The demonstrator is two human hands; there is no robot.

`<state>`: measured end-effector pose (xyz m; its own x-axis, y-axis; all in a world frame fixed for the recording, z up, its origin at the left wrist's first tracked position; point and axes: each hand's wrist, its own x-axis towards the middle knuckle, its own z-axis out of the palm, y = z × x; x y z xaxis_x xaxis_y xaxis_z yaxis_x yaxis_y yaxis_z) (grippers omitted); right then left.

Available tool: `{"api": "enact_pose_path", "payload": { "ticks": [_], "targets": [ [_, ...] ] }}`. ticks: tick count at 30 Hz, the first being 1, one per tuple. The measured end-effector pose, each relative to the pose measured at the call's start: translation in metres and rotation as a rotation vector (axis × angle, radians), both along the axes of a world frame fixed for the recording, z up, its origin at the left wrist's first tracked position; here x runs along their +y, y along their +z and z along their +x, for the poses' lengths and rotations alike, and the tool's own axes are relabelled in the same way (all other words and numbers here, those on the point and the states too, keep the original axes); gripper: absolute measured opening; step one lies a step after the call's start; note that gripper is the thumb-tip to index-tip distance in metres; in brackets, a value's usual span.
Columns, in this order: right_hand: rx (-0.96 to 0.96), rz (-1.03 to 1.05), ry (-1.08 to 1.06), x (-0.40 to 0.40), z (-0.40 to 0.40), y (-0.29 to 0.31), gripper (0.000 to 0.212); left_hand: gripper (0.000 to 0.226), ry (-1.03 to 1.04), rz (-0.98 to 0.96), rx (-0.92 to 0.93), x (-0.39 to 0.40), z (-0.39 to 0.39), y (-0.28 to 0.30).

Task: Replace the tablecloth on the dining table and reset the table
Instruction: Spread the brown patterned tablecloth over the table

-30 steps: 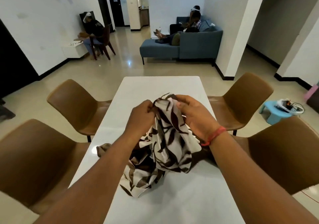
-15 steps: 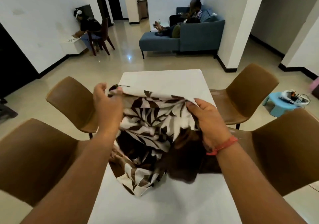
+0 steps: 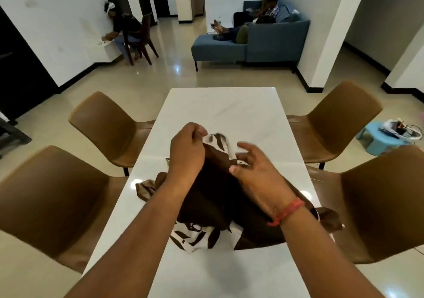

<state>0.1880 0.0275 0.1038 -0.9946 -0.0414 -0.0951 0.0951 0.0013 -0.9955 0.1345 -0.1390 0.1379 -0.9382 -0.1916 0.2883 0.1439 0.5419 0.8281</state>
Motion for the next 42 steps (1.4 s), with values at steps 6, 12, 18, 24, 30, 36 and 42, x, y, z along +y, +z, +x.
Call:
{"api": "enact_pose_path", "payload": {
  "ticks": [6,12,18,24,30,36,42],
  "targets": [
    [0.098,0.555,0.029,-0.006,0.027,-0.03,0.01,0.021,0.076,0.866,-0.216,0.007,-0.004,0.016],
    [0.032,-0.037,-0.208,-0.007,0.029,-0.003,0.021,0.064,-0.472,0.18,-0.068,-0.005,0.032,0.004],
    [-0.008,-0.39,-0.25,-0.022,0.016,0.026,0.016,0.083,-0.557,-0.249,-0.133,0.013,0.061,-0.021],
    [0.177,-0.136,-0.004,-0.021,0.053,0.03,0.035,0.026,-0.26,0.006,-0.056,-0.002,0.072,0.008],
    [0.304,0.244,-0.258,-0.029,0.075,0.027,0.01,0.047,-0.158,0.343,-0.212,0.003,0.088,0.027],
    [0.301,0.098,-0.348,0.002,0.084,0.042,0.016,0.056,-0.172,0.367,-0.195,0.004,0.091,0.02],
    [0.402,0.23,-0.378,0.026,0.091,0.052,0.012,0.037,-0.216,0.05,-0.002,0.027,0.107,0.036]
  ]
}}
